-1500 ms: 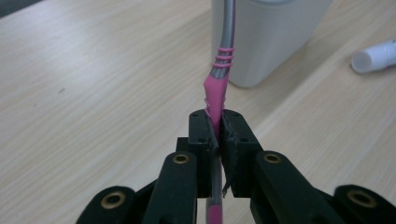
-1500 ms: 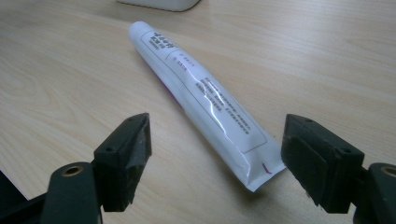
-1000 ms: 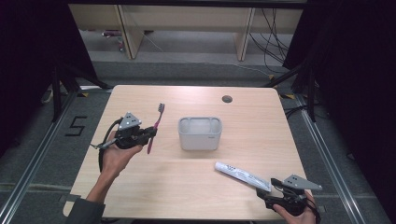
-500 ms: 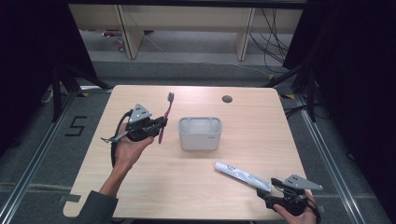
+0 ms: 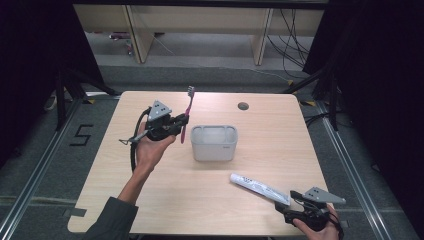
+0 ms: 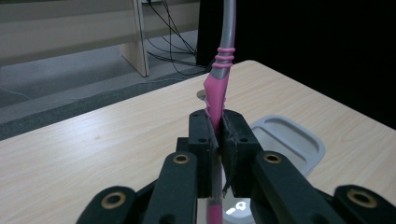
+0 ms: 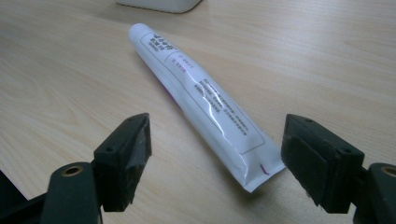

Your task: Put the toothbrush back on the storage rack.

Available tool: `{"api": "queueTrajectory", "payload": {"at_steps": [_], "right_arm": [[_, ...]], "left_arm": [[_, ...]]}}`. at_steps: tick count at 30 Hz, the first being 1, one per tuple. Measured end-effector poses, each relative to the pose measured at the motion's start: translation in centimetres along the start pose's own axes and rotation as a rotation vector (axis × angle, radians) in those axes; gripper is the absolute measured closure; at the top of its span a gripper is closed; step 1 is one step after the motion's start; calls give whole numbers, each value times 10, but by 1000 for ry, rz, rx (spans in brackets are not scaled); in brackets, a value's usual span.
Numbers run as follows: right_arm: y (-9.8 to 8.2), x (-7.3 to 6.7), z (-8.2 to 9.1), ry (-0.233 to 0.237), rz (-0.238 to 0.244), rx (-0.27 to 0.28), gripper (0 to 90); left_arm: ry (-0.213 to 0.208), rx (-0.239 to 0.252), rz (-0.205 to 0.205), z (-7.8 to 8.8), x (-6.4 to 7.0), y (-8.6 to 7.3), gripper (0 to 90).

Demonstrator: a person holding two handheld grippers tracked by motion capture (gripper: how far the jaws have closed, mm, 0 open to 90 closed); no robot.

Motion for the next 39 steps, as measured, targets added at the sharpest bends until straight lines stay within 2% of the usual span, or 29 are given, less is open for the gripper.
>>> {"api": "queueTrajectory", "payload": {"at_steps": [1, 2, 5, 6, 13, 14, 16, 18, 19, 20, 21, 22, 24, 28, 29, 30, 31, 36, 39], "right_arm": [[0, 0, 0, -4, 5, 2, 252], [0, -1, 1, 15, -16, -16, 252], [0, -1, 1, 3, -20, -12, 252], [0, 1, 1, -8, 7, -6, 252], [0, -1, -1, 8, 0, 0, 252], [0, 0, 0, -6, 9, -9, 253], [0, 0, 0, -5, 8, -9, 252], [0, 0, 1, -4, 8, -11, 252], [-1, -3, -1, 7, -24, -13, 252], [0, -3, 0, 10, -28, -17, 252], [0, -3, 0, 11, -29, -16, 252], [0, -2, -2, 20, -22, 8, 252], [0, 0, 1, -1, 5, -9, 252], [0, 0, -1, 17, -2, 7, 252], [0, 0, 0, 3, 4, -10, 252], [-1, -3, -1, 13, -26, -16, 252], [-1, -3, 0, 17, -35, -21, 252], [-1, -3, -1, 17, -33, -19, 252], [-1, -3, -1, 18, -32, -18, 252]], "left_arm": [[0, 1, -1, -1, 0, 1, 825], [-1, 5, 1, -3, 1, 2, 825], [2, 9, -1, -6, 2, 3, 825], [3, 9, 1, -8, 3, 4, 825], [1, 20, 12, -21, 7, 9, 824], [2, 19, 11, -23, 7, 9, 824], [2, 19, 13, -25, 7, 9, 824], [8, 20, 11, -31, 7, 8, 824], [5, 22, 21, -33, 7, 8, 824], [8, 19, 23, -36, 7, 8, 825], [9, 17, 24, -38, 7, 7, 824], [14, 15, 24, -40, 7, 7, 824], [24, 12, 30, -43, 5, 5, 824], [30, 12, 43, -49, 3, 3, 824], [33, 15, 48, -50, 3, 2, 824], [33, 15, 48, -50, 3, 2, 824], [35, 18, 54, -52, 2, 1, 824], [47, 6, 53, -58, 2, -4, 824], [54, 0, 67, -63, 0, -10, 824]]}}
Point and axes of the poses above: each handheld gripper's, and its own axes: z roughly backward along the jaws, y roughly out of its top, x roughly to its right, the point moved 2 cm from there along -z, roughly forward along the jaws, and after that the axes turned 2 degrees about -y, right-handed, at the moved point
